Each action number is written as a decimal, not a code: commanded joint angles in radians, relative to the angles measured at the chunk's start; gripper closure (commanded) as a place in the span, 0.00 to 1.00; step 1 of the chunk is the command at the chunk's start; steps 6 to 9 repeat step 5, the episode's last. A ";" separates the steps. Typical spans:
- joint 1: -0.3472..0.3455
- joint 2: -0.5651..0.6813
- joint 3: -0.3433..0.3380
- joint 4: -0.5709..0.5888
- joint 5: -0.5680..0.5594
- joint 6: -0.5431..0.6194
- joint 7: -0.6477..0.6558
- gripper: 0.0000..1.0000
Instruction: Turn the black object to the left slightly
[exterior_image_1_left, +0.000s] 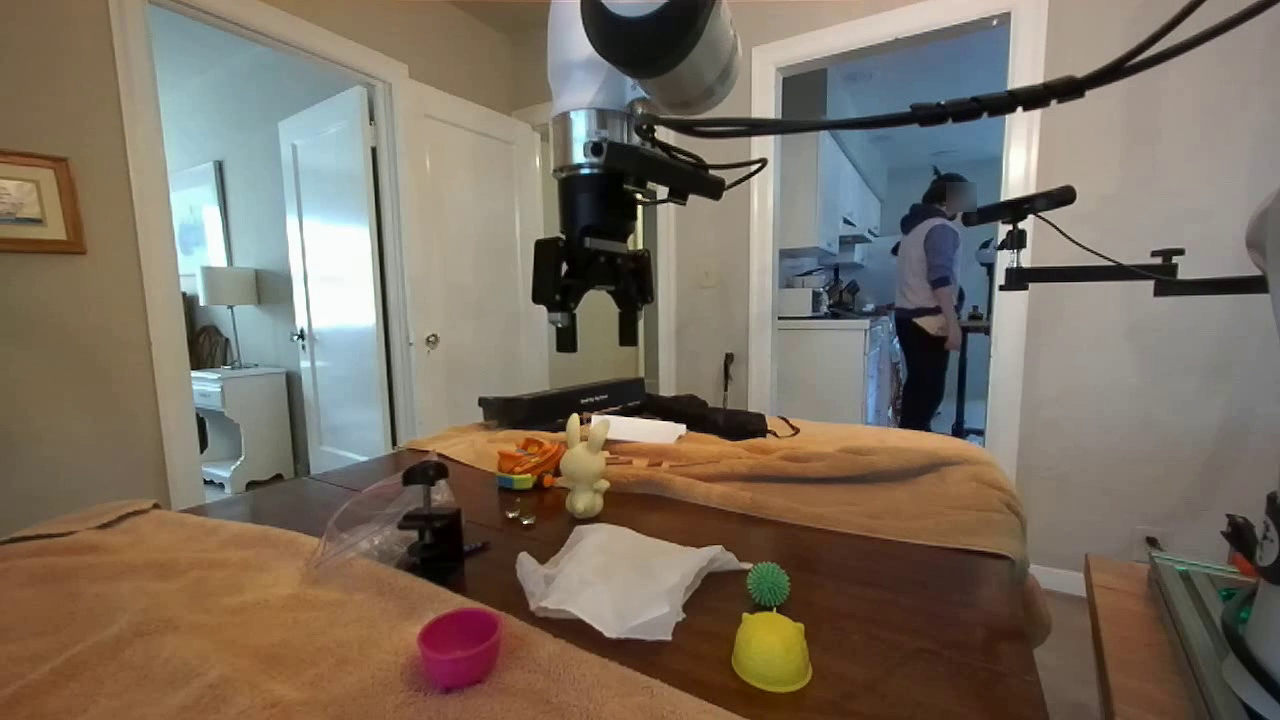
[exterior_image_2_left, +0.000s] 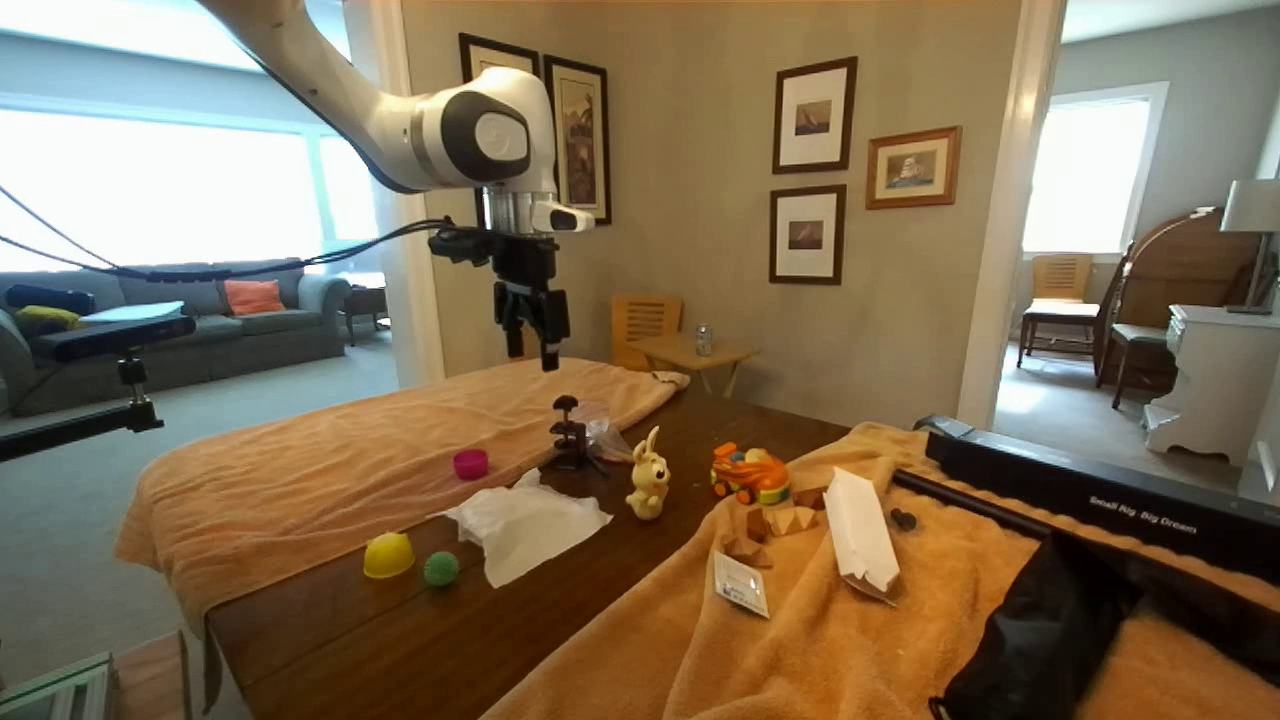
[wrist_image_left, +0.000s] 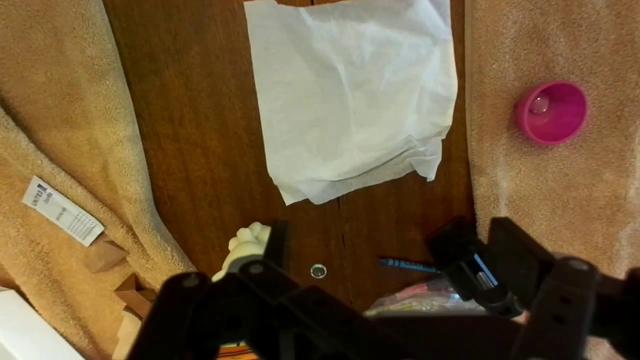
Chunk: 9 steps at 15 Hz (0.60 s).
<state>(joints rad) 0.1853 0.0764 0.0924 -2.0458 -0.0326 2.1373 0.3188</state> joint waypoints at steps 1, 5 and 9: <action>-0.012 -0.009 0.012 -0.015 -0.025 0.008 -0.011 0.00; -0.012 0.000 0.013 -0.003 -0.006 -0.002 0.000 0.00; -0.012 0.000 0.013 -0.003 -0.006 -0.002 0.000 0.00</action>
